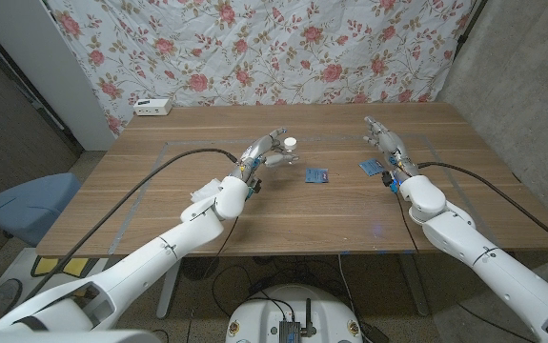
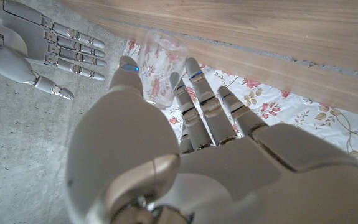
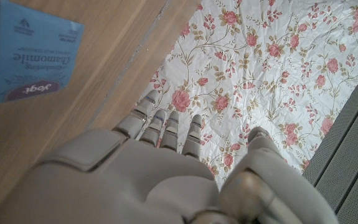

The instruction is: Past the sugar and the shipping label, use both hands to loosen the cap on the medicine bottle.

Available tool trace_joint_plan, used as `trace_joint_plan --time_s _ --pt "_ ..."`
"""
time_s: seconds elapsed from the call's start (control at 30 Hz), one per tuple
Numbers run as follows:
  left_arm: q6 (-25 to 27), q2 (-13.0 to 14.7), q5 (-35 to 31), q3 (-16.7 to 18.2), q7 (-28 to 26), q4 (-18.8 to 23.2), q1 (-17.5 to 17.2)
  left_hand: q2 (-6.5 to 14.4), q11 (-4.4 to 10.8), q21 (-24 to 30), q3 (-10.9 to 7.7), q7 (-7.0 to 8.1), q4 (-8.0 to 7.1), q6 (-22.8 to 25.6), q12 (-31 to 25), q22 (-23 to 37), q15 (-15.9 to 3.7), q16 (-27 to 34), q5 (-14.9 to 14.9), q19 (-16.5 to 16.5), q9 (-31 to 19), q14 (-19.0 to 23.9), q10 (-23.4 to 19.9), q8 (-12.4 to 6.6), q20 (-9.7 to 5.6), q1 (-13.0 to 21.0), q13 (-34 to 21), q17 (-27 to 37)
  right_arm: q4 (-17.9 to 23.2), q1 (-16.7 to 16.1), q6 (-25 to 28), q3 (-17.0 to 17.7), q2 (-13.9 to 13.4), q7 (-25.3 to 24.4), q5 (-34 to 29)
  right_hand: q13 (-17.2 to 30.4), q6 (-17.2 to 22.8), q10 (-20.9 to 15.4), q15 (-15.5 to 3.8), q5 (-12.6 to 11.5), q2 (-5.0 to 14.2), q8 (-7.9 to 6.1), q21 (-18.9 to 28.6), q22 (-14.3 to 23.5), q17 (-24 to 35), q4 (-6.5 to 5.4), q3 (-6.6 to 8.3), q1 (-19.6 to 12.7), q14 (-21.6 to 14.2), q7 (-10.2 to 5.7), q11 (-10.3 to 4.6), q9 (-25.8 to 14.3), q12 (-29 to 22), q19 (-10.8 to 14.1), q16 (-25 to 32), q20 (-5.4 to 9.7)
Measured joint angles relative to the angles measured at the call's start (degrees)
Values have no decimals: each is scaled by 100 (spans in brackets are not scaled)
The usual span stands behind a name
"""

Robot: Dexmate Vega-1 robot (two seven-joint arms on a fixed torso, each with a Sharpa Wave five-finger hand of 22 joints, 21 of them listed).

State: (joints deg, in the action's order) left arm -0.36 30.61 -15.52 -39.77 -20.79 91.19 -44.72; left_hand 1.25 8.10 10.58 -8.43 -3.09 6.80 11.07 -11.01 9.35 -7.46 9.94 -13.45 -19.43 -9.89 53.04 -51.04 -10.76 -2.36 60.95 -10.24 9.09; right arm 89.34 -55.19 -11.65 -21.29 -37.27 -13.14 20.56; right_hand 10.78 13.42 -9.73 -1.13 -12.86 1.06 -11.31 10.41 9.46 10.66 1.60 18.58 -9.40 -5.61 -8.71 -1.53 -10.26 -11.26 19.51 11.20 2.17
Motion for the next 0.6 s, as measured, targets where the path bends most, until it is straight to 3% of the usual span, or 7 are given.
trace_joint_plan --time_s 0.33,0.5,0.6 --pt "-326 -88 65 -75 140 -275 202 -1 0 0 -24 95 25 -96 1 0 0 0 34 -2 0 0 0 40 -2 -1 -5 0 478 32 395 -54 -267 -50 -159 0 111 34 32 0 -84 -35 0 0 1 197 13 -204 32 30 -34 0 0 -23 0 -23" --pt "-566 -260 123 -172 188 -753 475 -2 0 58 -68 105 60 -148 1 0 0 0 86 -330 0 0 0 40 17 -1 -5 0 717 107 952 -105 -405 -62 -360 0 112 65 32 0 -132 -57 0 0 1 287 44 -302 31 31 -62 -27 0 -45 0 -45" --pt "-729 -340 166 -205 197 -970 578 -2 10 124 -124 72 84 -182 2 8 13 0 101 -790 0 -14 10 40 480 -2 -13 0 830 148 1142 -133 -469 -60 -431 0 112 86 32 0 -133 -56 0 0 1 315 47 -374 31 31 -41 -29 0 -45 0 -45"
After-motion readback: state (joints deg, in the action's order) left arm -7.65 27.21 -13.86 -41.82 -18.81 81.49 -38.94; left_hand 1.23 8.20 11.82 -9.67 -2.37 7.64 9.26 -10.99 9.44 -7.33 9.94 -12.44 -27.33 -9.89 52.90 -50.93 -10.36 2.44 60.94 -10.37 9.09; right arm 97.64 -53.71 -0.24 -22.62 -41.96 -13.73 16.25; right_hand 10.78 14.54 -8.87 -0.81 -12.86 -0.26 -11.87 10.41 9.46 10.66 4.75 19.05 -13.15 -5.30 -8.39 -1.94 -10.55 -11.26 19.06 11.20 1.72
